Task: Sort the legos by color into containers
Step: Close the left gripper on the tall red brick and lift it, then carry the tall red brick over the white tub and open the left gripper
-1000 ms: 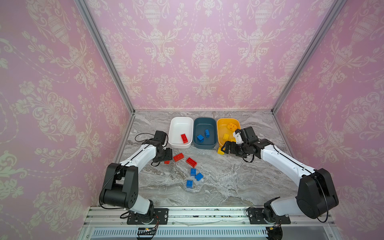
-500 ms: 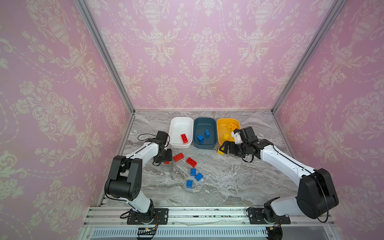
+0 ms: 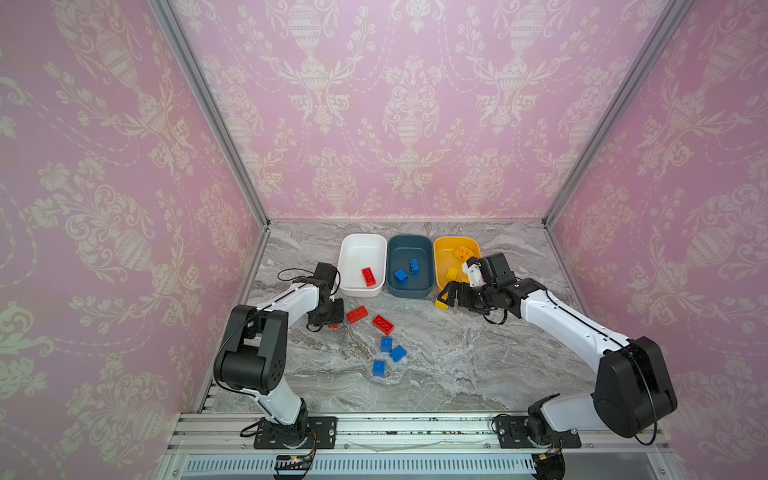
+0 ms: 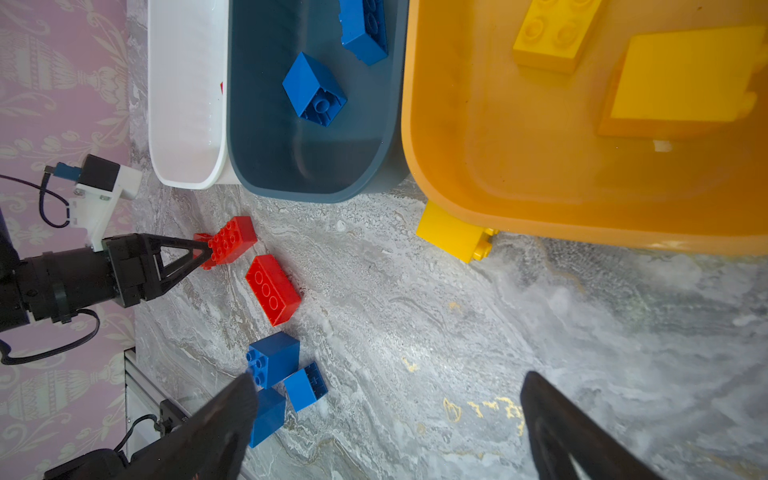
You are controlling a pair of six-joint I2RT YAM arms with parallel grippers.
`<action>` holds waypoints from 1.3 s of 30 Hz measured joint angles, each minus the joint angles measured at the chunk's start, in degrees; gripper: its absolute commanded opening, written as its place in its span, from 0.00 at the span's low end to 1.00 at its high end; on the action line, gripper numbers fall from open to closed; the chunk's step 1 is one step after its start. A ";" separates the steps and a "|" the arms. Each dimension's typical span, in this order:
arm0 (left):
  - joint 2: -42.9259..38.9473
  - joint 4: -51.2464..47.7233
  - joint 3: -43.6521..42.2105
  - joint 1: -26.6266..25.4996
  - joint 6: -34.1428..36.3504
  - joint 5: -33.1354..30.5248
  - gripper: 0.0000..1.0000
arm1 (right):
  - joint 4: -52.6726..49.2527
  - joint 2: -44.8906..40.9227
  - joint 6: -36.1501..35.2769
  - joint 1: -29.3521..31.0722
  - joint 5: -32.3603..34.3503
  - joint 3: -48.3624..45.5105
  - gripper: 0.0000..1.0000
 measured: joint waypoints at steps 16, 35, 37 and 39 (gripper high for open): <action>0.26 0.02 0.37 -0.11 0.02 -0.22 0.30 | 0.72 0.00 1.03 0.00 -0.57 0.00 1.00; -7.96 -5.44 12.52 -3.87 0.42 -2.60 0.29 | 1.29 0.00 1.22 0.00 -0.98 -0.35 1.00; -7.34 -5.66 14.97 -4.28 0.72 -2.78 0.29 | 1.29 0.00 1.22 0.00 -0.98 -0.35 1.00; -5.62 -5.57 18.08 -4.57 1.20 -2.80 0.29 | 1.29 0.00 1.22 0.00 -0.98 -0.35 1.00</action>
